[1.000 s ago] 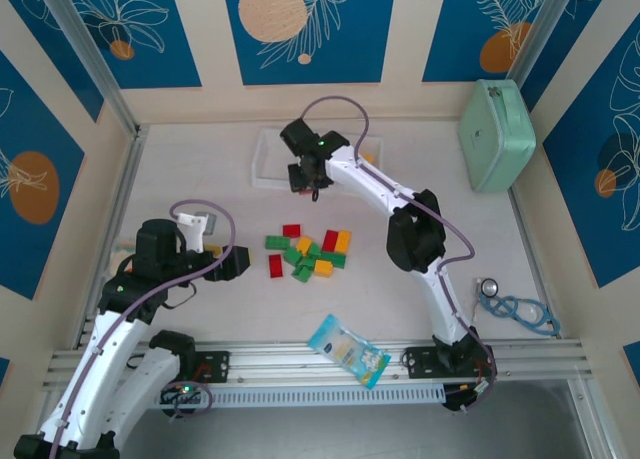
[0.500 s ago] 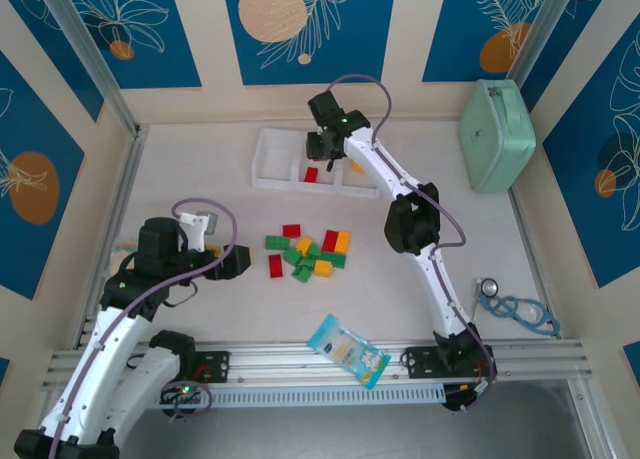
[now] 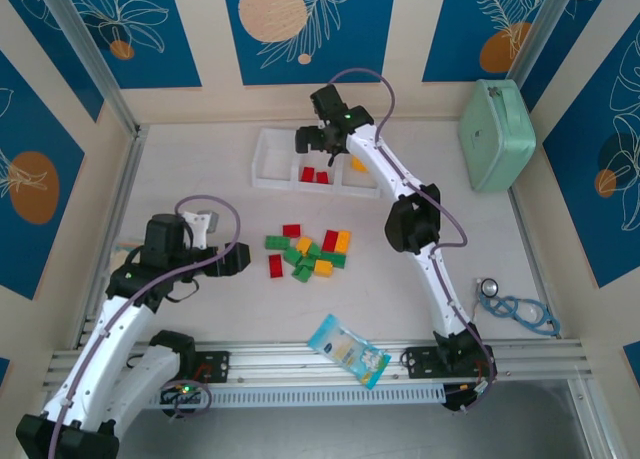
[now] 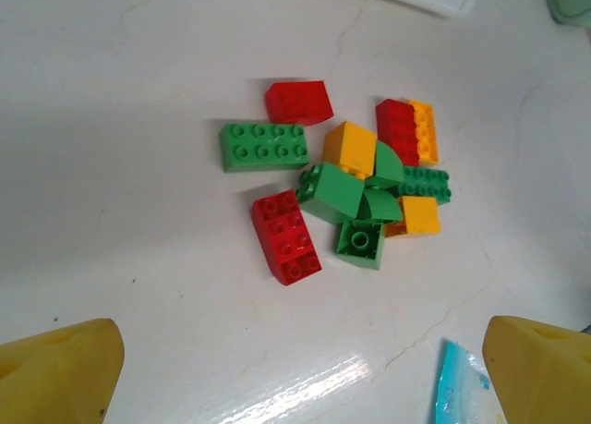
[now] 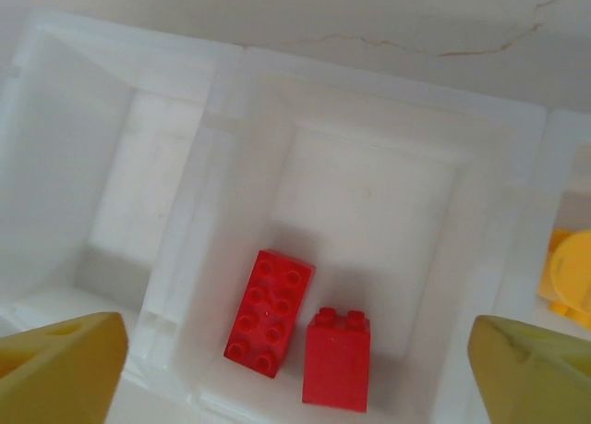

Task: Sort the legos into containers by color
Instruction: Place the lego in the container, then pick up the lego from the center of the table.

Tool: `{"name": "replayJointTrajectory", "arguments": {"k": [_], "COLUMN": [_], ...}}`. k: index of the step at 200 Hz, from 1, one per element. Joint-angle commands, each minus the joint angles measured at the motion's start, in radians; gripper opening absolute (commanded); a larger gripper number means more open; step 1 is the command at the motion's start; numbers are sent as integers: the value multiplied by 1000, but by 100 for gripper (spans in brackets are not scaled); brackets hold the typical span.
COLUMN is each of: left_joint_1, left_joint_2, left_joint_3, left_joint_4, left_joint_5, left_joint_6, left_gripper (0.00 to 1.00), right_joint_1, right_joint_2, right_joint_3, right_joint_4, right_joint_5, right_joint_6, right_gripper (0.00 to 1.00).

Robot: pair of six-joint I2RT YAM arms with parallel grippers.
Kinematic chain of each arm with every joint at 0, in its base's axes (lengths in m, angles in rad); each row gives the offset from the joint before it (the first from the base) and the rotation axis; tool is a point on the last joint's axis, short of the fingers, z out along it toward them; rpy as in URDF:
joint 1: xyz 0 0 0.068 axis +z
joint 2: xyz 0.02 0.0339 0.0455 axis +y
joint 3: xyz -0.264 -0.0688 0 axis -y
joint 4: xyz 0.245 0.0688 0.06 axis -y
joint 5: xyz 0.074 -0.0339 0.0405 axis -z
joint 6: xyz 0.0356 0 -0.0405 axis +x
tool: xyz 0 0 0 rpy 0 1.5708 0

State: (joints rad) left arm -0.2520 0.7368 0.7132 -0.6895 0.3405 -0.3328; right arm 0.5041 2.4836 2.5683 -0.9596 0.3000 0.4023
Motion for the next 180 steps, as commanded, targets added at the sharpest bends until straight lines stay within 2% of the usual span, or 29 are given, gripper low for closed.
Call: {"name": "replayJointTrajectory", "arguments": {"k": [1, 24, 58, 76, 94, 115, 145, 180], "left_joint_1": [-2, -3, -30, -85, -159, -217, -255, -291], "left_joint_2": [24, 75, 162, 228, 333, 505, 719, 944], "left_joint_3": [22, 46, 91, 91, 141, 247, 402, 601], "left_joint_4": [-30, -63, -90, -33, -20, -30, -35, -108], "left_joint_5": [-20, -60, -116, -129, -188, -214, -238, -296], "left_joint_6": [6, 0, -65, -126, -147, -140, -117, -82], "left_gripper": [99, 99, 99, 100, 99, 99, 97, 90], "right_joint_1": [8, 19, 16, 3, -10, -18, -54, -114], "right_joint_2": [-151, -325, -638, -797, -932, -1065, -1242, -1425], "right_joint_3": [-73, -287, -721, -950, -1145, -1314, -1513, -1670], "right_joint_4": [-52, -9, 112, 190, 246, 262, 272, 282], "right_joint_5": [18, 18, -39, -100, -174, -185, -183, -225], "right_joint_6": [9, 8, 31, 34, 24, 19, 37, 58], "right_gripper": [100, 99, 99, 99, 99, 99, 99, 99]}}
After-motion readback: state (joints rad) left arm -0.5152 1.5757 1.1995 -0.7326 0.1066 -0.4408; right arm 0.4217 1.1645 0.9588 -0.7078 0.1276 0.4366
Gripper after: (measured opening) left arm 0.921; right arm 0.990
